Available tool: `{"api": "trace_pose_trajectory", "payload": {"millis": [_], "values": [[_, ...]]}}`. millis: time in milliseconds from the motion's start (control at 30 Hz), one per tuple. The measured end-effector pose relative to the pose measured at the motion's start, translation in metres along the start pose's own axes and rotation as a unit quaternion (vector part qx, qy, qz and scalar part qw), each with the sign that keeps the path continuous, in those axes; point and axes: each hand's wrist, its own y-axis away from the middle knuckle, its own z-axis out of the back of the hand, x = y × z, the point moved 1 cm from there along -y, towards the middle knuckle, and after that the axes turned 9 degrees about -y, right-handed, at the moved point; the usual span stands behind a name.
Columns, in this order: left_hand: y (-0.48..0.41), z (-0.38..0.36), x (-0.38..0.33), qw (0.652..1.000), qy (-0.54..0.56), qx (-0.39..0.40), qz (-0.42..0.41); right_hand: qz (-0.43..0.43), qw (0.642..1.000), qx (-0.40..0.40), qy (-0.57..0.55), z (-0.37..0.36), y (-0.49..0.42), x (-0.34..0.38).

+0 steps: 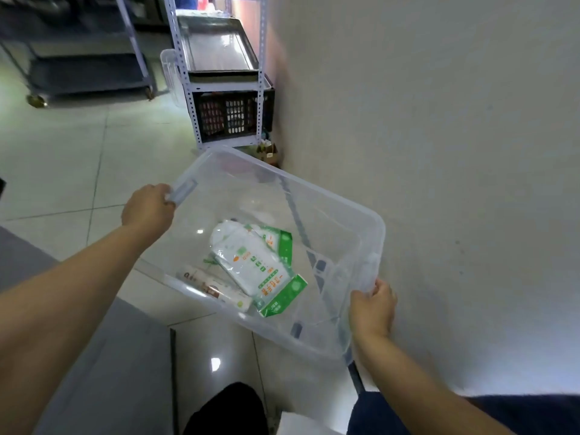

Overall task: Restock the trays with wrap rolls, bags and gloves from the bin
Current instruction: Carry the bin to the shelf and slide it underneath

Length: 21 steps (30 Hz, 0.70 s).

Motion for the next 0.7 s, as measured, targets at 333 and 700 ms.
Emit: {"api": "trace_pose_trajectory", "payload": {"millis": [333,700], "values": [[-0.137,-0.025,0.055,0.998,0.026,-0.015,0.058,0.024,0.996,0.085,-0.005,-0.160,-0.094,0.078],[-0.293,-0.053,0.126,0.989,0.061,0.018,0.134,0.066,0.986,0.138,0.069,-0.338,-0.199,0.155]]}}
